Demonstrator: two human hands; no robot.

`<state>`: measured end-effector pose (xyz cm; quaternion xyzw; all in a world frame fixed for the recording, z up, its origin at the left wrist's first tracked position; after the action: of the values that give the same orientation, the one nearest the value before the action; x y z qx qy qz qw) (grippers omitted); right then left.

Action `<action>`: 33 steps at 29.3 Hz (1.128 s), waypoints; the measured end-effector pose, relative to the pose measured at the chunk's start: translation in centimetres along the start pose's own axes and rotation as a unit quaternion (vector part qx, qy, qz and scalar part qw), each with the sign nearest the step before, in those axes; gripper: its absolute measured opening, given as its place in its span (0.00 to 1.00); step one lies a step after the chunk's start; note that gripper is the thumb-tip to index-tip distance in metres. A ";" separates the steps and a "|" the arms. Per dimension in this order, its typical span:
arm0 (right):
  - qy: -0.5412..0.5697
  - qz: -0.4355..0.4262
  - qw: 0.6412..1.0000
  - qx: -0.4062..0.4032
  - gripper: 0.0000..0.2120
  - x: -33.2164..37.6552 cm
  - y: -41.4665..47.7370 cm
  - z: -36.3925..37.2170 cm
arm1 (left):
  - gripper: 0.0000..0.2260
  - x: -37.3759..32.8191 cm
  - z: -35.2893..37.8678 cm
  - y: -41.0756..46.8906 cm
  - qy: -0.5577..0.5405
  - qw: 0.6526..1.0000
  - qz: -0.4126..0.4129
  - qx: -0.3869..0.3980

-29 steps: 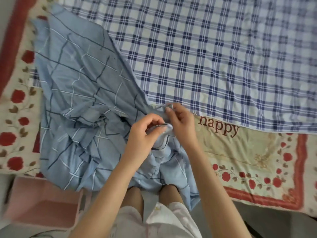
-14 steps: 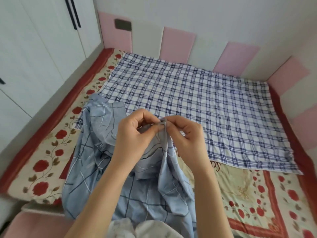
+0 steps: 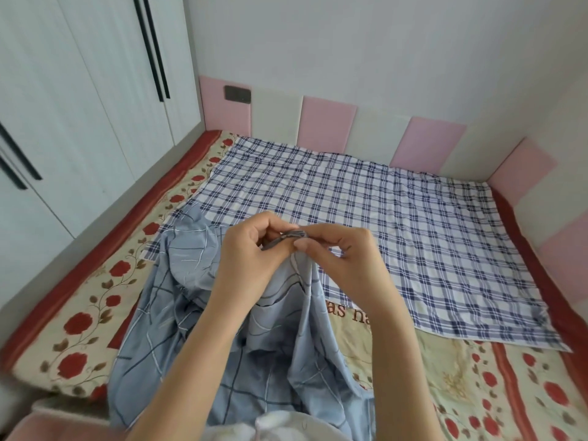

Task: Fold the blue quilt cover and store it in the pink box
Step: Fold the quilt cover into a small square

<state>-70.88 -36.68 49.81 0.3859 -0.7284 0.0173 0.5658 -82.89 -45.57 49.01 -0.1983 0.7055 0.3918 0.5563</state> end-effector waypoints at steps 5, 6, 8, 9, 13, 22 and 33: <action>0.027 -0.019 0.996 -0.080 0.05 -0.1 -0.9 0.2 | 0.08 -0.2 0.6 -0.7 -0.055 0.998 -0.016 -0.003; 0.039 -0.016 0.995 -0.086 0.05 -0.2 -1.1 0.3 | 0.09 -0.2 0.7 -0.8 -0.057 0.998 -0.017 0.000; 0.073 0.000 0.993 -0.094 0.06 -0.5 -1.2 0.2 | 0.09 -0.1 0.9 -1.0 -0.057 0.998 -0.023 0.005; 0.089 0.006 0.991 -0.099 0.06 -0.6 -1.3 0.2 | 0.07 0.0 0.9 -1.1 -0.054 0.998 -0.018 0.005; 0.077 -0.022 0.992 -0.097 0.04 -0.8 -0.9 -0.1 | 0.08 -0.2 0.5 -0.8 0.026 0.996 0.072 0.053; 0.094 0.018 0.992 -0.081 0.02 -2.5 -0.3 -0.8 | 0.06 0.0 1.9 0.9 0.202 0.959 0.178 0.093; -0.187 0.380 0.903 -0.067 0.09 -20.2 -8.5 7.8 | 0.05 -1.5 1.1 6.1 0.084 0.970 0.186 -0.129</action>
<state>-70.99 -35.33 26.57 0.0370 -0.9116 0.1100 0.3943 -86.11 -41.23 52.31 -0.1656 0.7178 0.5578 0.3824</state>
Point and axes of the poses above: each hand's wrist, its own y-axis towards the middle knuckle, its own z-axis out of the palm, x = y × z, the point moved 2 cm from there along y, towards the middle knuckle, and after that the axes turned 11 degrees about -x, right-handed, at the moved point
